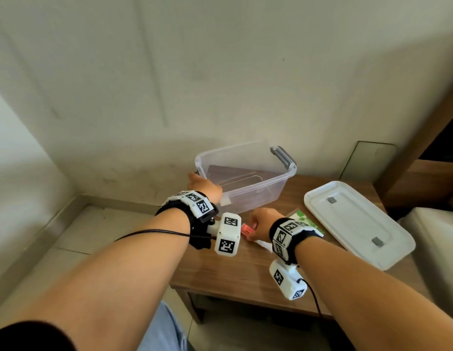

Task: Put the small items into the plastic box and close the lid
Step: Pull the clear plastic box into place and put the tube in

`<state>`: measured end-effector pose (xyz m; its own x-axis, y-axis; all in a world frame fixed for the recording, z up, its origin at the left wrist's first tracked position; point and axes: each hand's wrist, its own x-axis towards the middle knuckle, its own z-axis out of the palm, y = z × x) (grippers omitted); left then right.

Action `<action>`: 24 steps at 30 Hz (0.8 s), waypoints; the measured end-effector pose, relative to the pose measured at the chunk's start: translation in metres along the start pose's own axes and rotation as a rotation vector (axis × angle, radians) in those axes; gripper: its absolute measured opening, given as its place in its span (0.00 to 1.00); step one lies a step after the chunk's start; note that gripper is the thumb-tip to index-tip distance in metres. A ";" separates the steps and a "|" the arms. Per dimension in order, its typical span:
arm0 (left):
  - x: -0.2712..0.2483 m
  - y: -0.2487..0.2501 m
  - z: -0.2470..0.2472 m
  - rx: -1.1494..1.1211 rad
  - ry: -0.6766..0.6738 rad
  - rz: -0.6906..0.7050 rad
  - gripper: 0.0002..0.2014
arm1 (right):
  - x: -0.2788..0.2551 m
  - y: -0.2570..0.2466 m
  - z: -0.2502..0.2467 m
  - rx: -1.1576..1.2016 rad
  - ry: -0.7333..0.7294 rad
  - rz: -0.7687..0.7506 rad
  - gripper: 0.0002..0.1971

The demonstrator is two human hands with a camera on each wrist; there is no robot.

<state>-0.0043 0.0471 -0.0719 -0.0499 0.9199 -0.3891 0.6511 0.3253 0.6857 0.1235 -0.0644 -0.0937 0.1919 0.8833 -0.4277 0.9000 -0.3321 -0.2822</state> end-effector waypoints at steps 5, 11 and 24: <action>0.000 0.000 -0.004 0.088 -0.025 0.015 0.41 | -0.012 0.001 -0.012 -0.063 0.019 -0.068 0.16; -0.020 -0.005 -0.015 0.125 -0.046 0.044 0.35 | -0.045 0.003 -0.061 -0.060 0.090 -0.164 0.16; -0.063 -0.035 -0.021 0.227 -0.220 0.060 0.33 | -0.059 -0.034 -0.095 -0.050 0.220 -0.209 0.15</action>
<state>-0.0396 -0.0178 -0.0589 0.1424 0.8585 -0.4927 0.8016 0.1920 0.5662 0.1187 -0.0739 0.0227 0.0757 0.9831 -0.1667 0.9460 -0.1236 -0.2995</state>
